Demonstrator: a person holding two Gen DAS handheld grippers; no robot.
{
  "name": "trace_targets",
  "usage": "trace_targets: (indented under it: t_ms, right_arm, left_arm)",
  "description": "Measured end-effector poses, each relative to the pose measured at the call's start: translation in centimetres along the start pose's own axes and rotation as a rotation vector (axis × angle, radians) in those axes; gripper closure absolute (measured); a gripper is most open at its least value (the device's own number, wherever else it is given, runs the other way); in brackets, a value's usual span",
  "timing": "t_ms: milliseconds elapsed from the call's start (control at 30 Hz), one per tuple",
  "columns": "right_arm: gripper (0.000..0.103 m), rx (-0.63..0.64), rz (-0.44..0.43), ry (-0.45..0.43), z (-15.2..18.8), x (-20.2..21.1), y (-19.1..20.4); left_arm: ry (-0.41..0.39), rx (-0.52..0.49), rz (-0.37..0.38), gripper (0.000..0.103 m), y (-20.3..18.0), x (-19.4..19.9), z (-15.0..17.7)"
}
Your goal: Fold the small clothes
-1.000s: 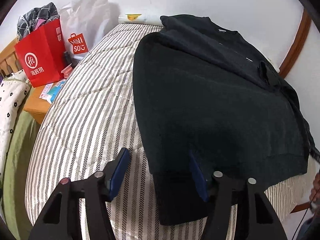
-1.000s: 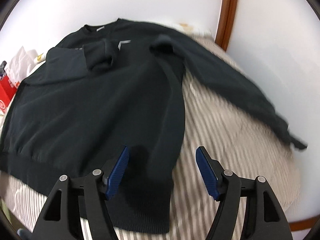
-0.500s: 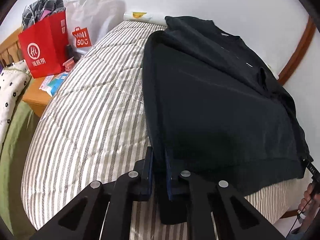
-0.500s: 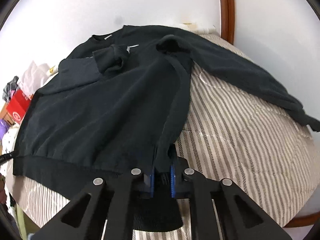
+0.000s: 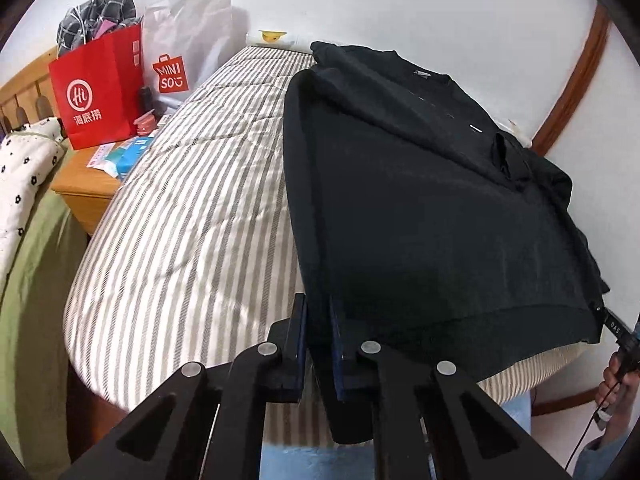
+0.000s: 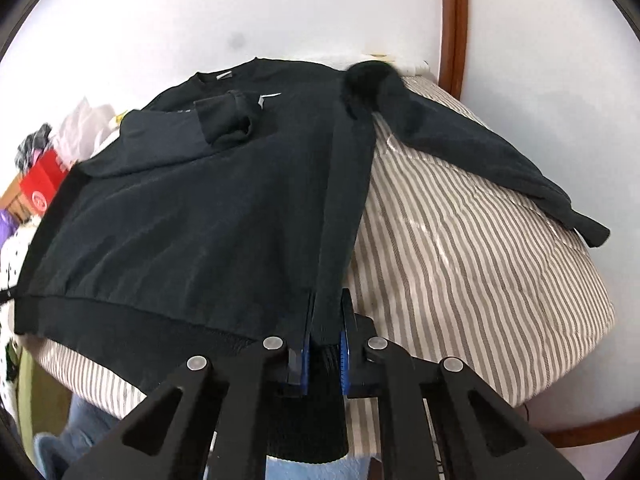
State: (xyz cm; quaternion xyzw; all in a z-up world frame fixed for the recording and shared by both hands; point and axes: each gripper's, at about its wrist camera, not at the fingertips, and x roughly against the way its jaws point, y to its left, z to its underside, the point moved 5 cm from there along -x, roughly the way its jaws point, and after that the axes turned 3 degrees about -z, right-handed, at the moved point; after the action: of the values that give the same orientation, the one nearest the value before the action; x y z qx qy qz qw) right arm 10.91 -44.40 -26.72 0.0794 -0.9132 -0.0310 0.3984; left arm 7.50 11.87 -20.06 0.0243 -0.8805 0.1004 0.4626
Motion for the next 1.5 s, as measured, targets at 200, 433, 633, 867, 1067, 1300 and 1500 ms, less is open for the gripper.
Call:
trace_targets:
  t_ms: [200,433,633,867,1067,1300,1500]
  right_arm:
    - [0.088,0.028,0.052,0.01,-0.2,-0.5,0.2]
    - [0.059,0.116,0.166,-0.079,-4.2,2.0,1.8]
    - [0.054,0.153,0.053,-0.146,-12.0,0.5,7.0]
    - [0.053,0.193,-0.15,-0.125,-19.9,-6.3,17.0]
    - [0.053,0.284,-0.251,-0.1,-25.5,-12.4,25.9]
    - [0.053,0.343,-0.321,-0.07,-29.2,-18.8,33.4]
    - [0.053,0.362,-0.378,-0.045,-32.2,-23.0,38.4]
  left_arm:
    - [0.024,-0.03,-0.013,0.089,-0.2,-0.7,0.7]
    - [0.008,0.001,-0.065,0.076,1.2,-0.9,-1.3]
    - [0.002,0.043,-0.054,0.075,2.4,-2.4,-5.7]
    - [0.01,0.014,-0.079,0.069,2.1,-5.3,-11.1]
    - [0.015,-0.002,-0.087,0.069,2.0,-7.7,-14.9]
    - [0.011,-0.056,-0.112,0.069,1.4,-10.6,-17.8]
    - [-0.007,-0.125,-0.168,0.069,1.2,-12.5,-18.7]
